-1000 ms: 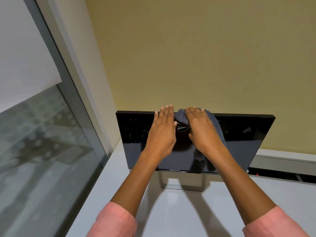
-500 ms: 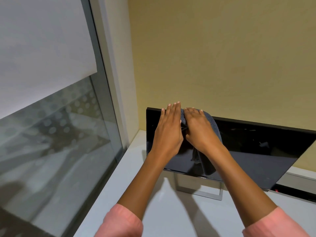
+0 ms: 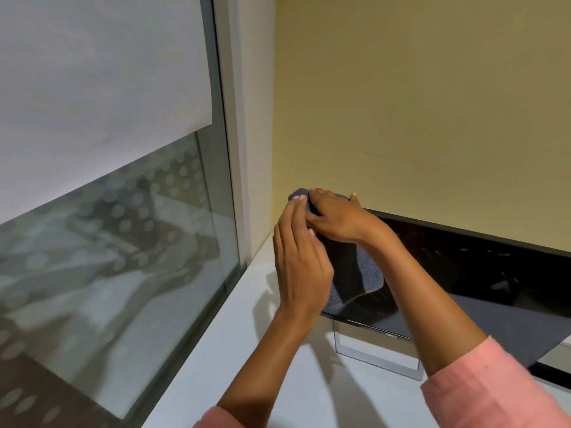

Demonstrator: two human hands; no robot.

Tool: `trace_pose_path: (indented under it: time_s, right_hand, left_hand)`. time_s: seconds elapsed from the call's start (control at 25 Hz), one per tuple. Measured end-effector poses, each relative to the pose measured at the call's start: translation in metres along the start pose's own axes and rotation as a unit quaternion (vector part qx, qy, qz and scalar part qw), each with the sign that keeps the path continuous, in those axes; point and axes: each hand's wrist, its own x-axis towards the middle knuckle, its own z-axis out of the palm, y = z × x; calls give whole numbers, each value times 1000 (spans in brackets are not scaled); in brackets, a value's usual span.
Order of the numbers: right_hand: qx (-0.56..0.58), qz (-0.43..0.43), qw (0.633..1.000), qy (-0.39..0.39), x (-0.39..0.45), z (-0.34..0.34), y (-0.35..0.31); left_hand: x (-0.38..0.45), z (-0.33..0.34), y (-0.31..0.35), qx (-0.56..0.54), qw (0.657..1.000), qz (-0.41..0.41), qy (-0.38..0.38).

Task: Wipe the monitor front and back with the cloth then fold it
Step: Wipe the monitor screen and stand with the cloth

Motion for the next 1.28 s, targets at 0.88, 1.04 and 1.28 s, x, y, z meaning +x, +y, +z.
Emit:
trace_pose_path:
  time_s: [0.88, 1.04, 1.28]
  right_hand:
    - [146, 42, 982, 112, -18, -8, 52]
    - [117, 29, 987, 110, -20, -8, 50]
    - [103, 31, 988, 108, -28, -9, 47]
  left_hand:
    - [2, 59, -30, 182, 971, 37, -152]
    - [10, 59, -27, 180, 974, 25, -138]
    - [21, 55, -26, 72, 991, -40, -101]
